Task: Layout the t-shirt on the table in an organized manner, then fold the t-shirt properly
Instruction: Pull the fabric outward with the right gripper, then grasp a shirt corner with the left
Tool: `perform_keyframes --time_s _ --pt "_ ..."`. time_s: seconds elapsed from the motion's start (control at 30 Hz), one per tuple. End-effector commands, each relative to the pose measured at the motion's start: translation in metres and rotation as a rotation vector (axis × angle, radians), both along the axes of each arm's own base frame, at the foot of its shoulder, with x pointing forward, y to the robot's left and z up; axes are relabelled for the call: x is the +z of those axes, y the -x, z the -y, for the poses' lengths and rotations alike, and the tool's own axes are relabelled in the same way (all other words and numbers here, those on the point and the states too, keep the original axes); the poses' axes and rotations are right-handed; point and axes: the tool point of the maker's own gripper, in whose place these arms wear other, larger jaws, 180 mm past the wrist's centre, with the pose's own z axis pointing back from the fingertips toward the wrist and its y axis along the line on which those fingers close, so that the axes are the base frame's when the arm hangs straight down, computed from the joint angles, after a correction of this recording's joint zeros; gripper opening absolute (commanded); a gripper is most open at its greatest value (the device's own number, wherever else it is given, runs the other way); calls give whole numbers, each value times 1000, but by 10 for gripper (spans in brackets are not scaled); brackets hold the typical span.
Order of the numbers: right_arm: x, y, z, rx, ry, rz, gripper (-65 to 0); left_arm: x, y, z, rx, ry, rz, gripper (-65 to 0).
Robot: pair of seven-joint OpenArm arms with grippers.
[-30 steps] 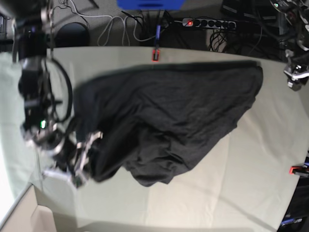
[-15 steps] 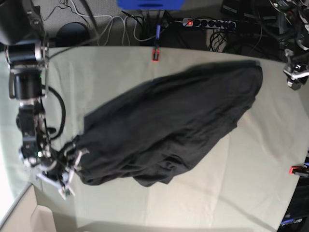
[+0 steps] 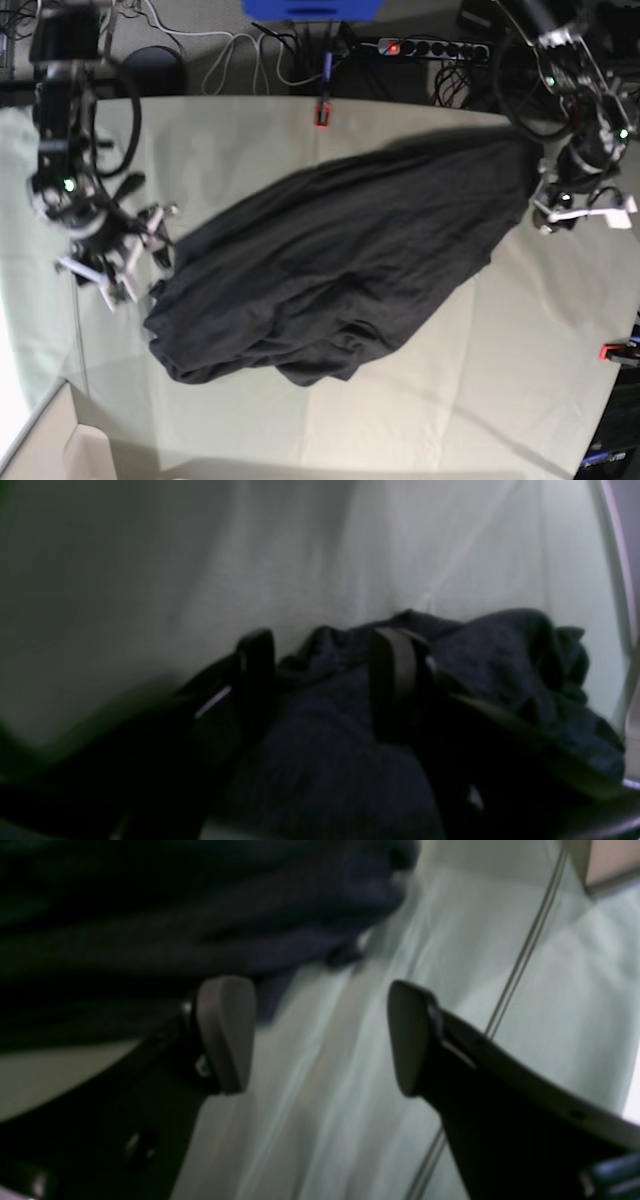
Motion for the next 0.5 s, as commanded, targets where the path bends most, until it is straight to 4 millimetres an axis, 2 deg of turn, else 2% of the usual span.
perform_keyframes --time_s 0.0,0.13,0.23,0.37,0.4,0.47 --pt "15 -4 3 3 4 53 -231 3 -8 -3 -9 -8 15 -351" --pt "5 22 -1 18 11 15 -230 -13 -22 6 -28 -16 16 -351" --pt "-3 32 -1 17 9 -13 -229 -23 -34 17 -42 -17 25 -351" --pt "-14 35 -8 4 -24 -41 -228 -38 -45 36 -99 -5 -4 -360" --pt "-19 35 -9 0 -34 -48 -228 -43 -47 41 -120 -2 -19 -375" --pt "-24 24 -7 -10 -42 -57 -228 -48 -49 47 -138 6 -31 -452"
